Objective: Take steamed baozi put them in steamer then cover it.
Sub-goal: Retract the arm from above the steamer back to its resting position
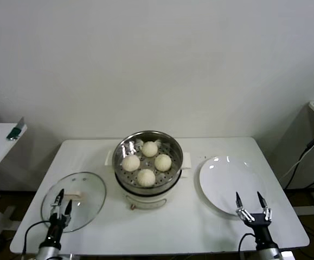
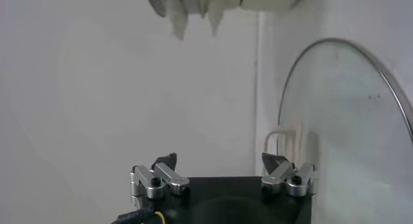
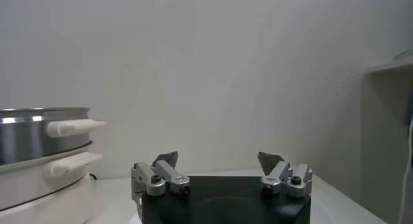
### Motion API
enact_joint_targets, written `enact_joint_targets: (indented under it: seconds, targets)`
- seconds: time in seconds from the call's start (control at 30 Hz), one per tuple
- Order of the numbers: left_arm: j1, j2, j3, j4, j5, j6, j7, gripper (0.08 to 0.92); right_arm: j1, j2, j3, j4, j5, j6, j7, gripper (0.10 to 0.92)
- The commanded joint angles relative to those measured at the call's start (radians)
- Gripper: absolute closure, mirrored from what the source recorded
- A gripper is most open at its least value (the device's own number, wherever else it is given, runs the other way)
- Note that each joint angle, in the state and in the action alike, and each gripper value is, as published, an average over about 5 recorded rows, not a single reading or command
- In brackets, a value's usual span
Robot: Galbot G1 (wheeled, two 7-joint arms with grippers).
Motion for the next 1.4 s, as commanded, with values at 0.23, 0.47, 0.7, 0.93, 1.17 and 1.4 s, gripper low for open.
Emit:
enact_joint_targets:
  seconds: [0.23, 0.47, 0.7, 0.93, 1.17, 1.4]
  targets:
    - [-0.169, 0.035, 0.017, 0.171, 0.067, 0.012, 0.014, 0.177, -0.038, 0.02, 0.02, 0.031, -0.005, 0.017, -0.003, 0.203]
    - [-0.175, 0.04, 0.021, 0.181, 0.045, 0.023, 0.028, 0.177, -0.041, 0.03, 0.024, 0.033, -0.004, 0.021, 0.0, 0.203]
    - [-0.16, 0.035, 0.027, 0.164, 0.032, 0.02, 0.04, 0.262, -0.039, 0.032, 0.024, 0.033, -0.005, 0.023, 0.003, 0.203]
    - [-0.158, 0.026, 0.029, 0.168, 0.034, 0.022, 0.046, 0.468, -0.037, 0.033, 0.023, 0.034, -0.007, 0.023, 0.005, 0.203]
    - [-0.136, 0.03, 0.032, 0.106, 0.001, 0.038, 0.073, 0.667, -0.031, 0.033, 0.023, 0.035, -0.007, 0.022, 0.007, 0.203]
    - [-0.108, 0.048, 0.029, -0.055, -0.072, 0.064, 0.131, 0.848, -0.027, 0.03, 0.024, 0.037, -0.009, 0.02, 0.007, 0.203]
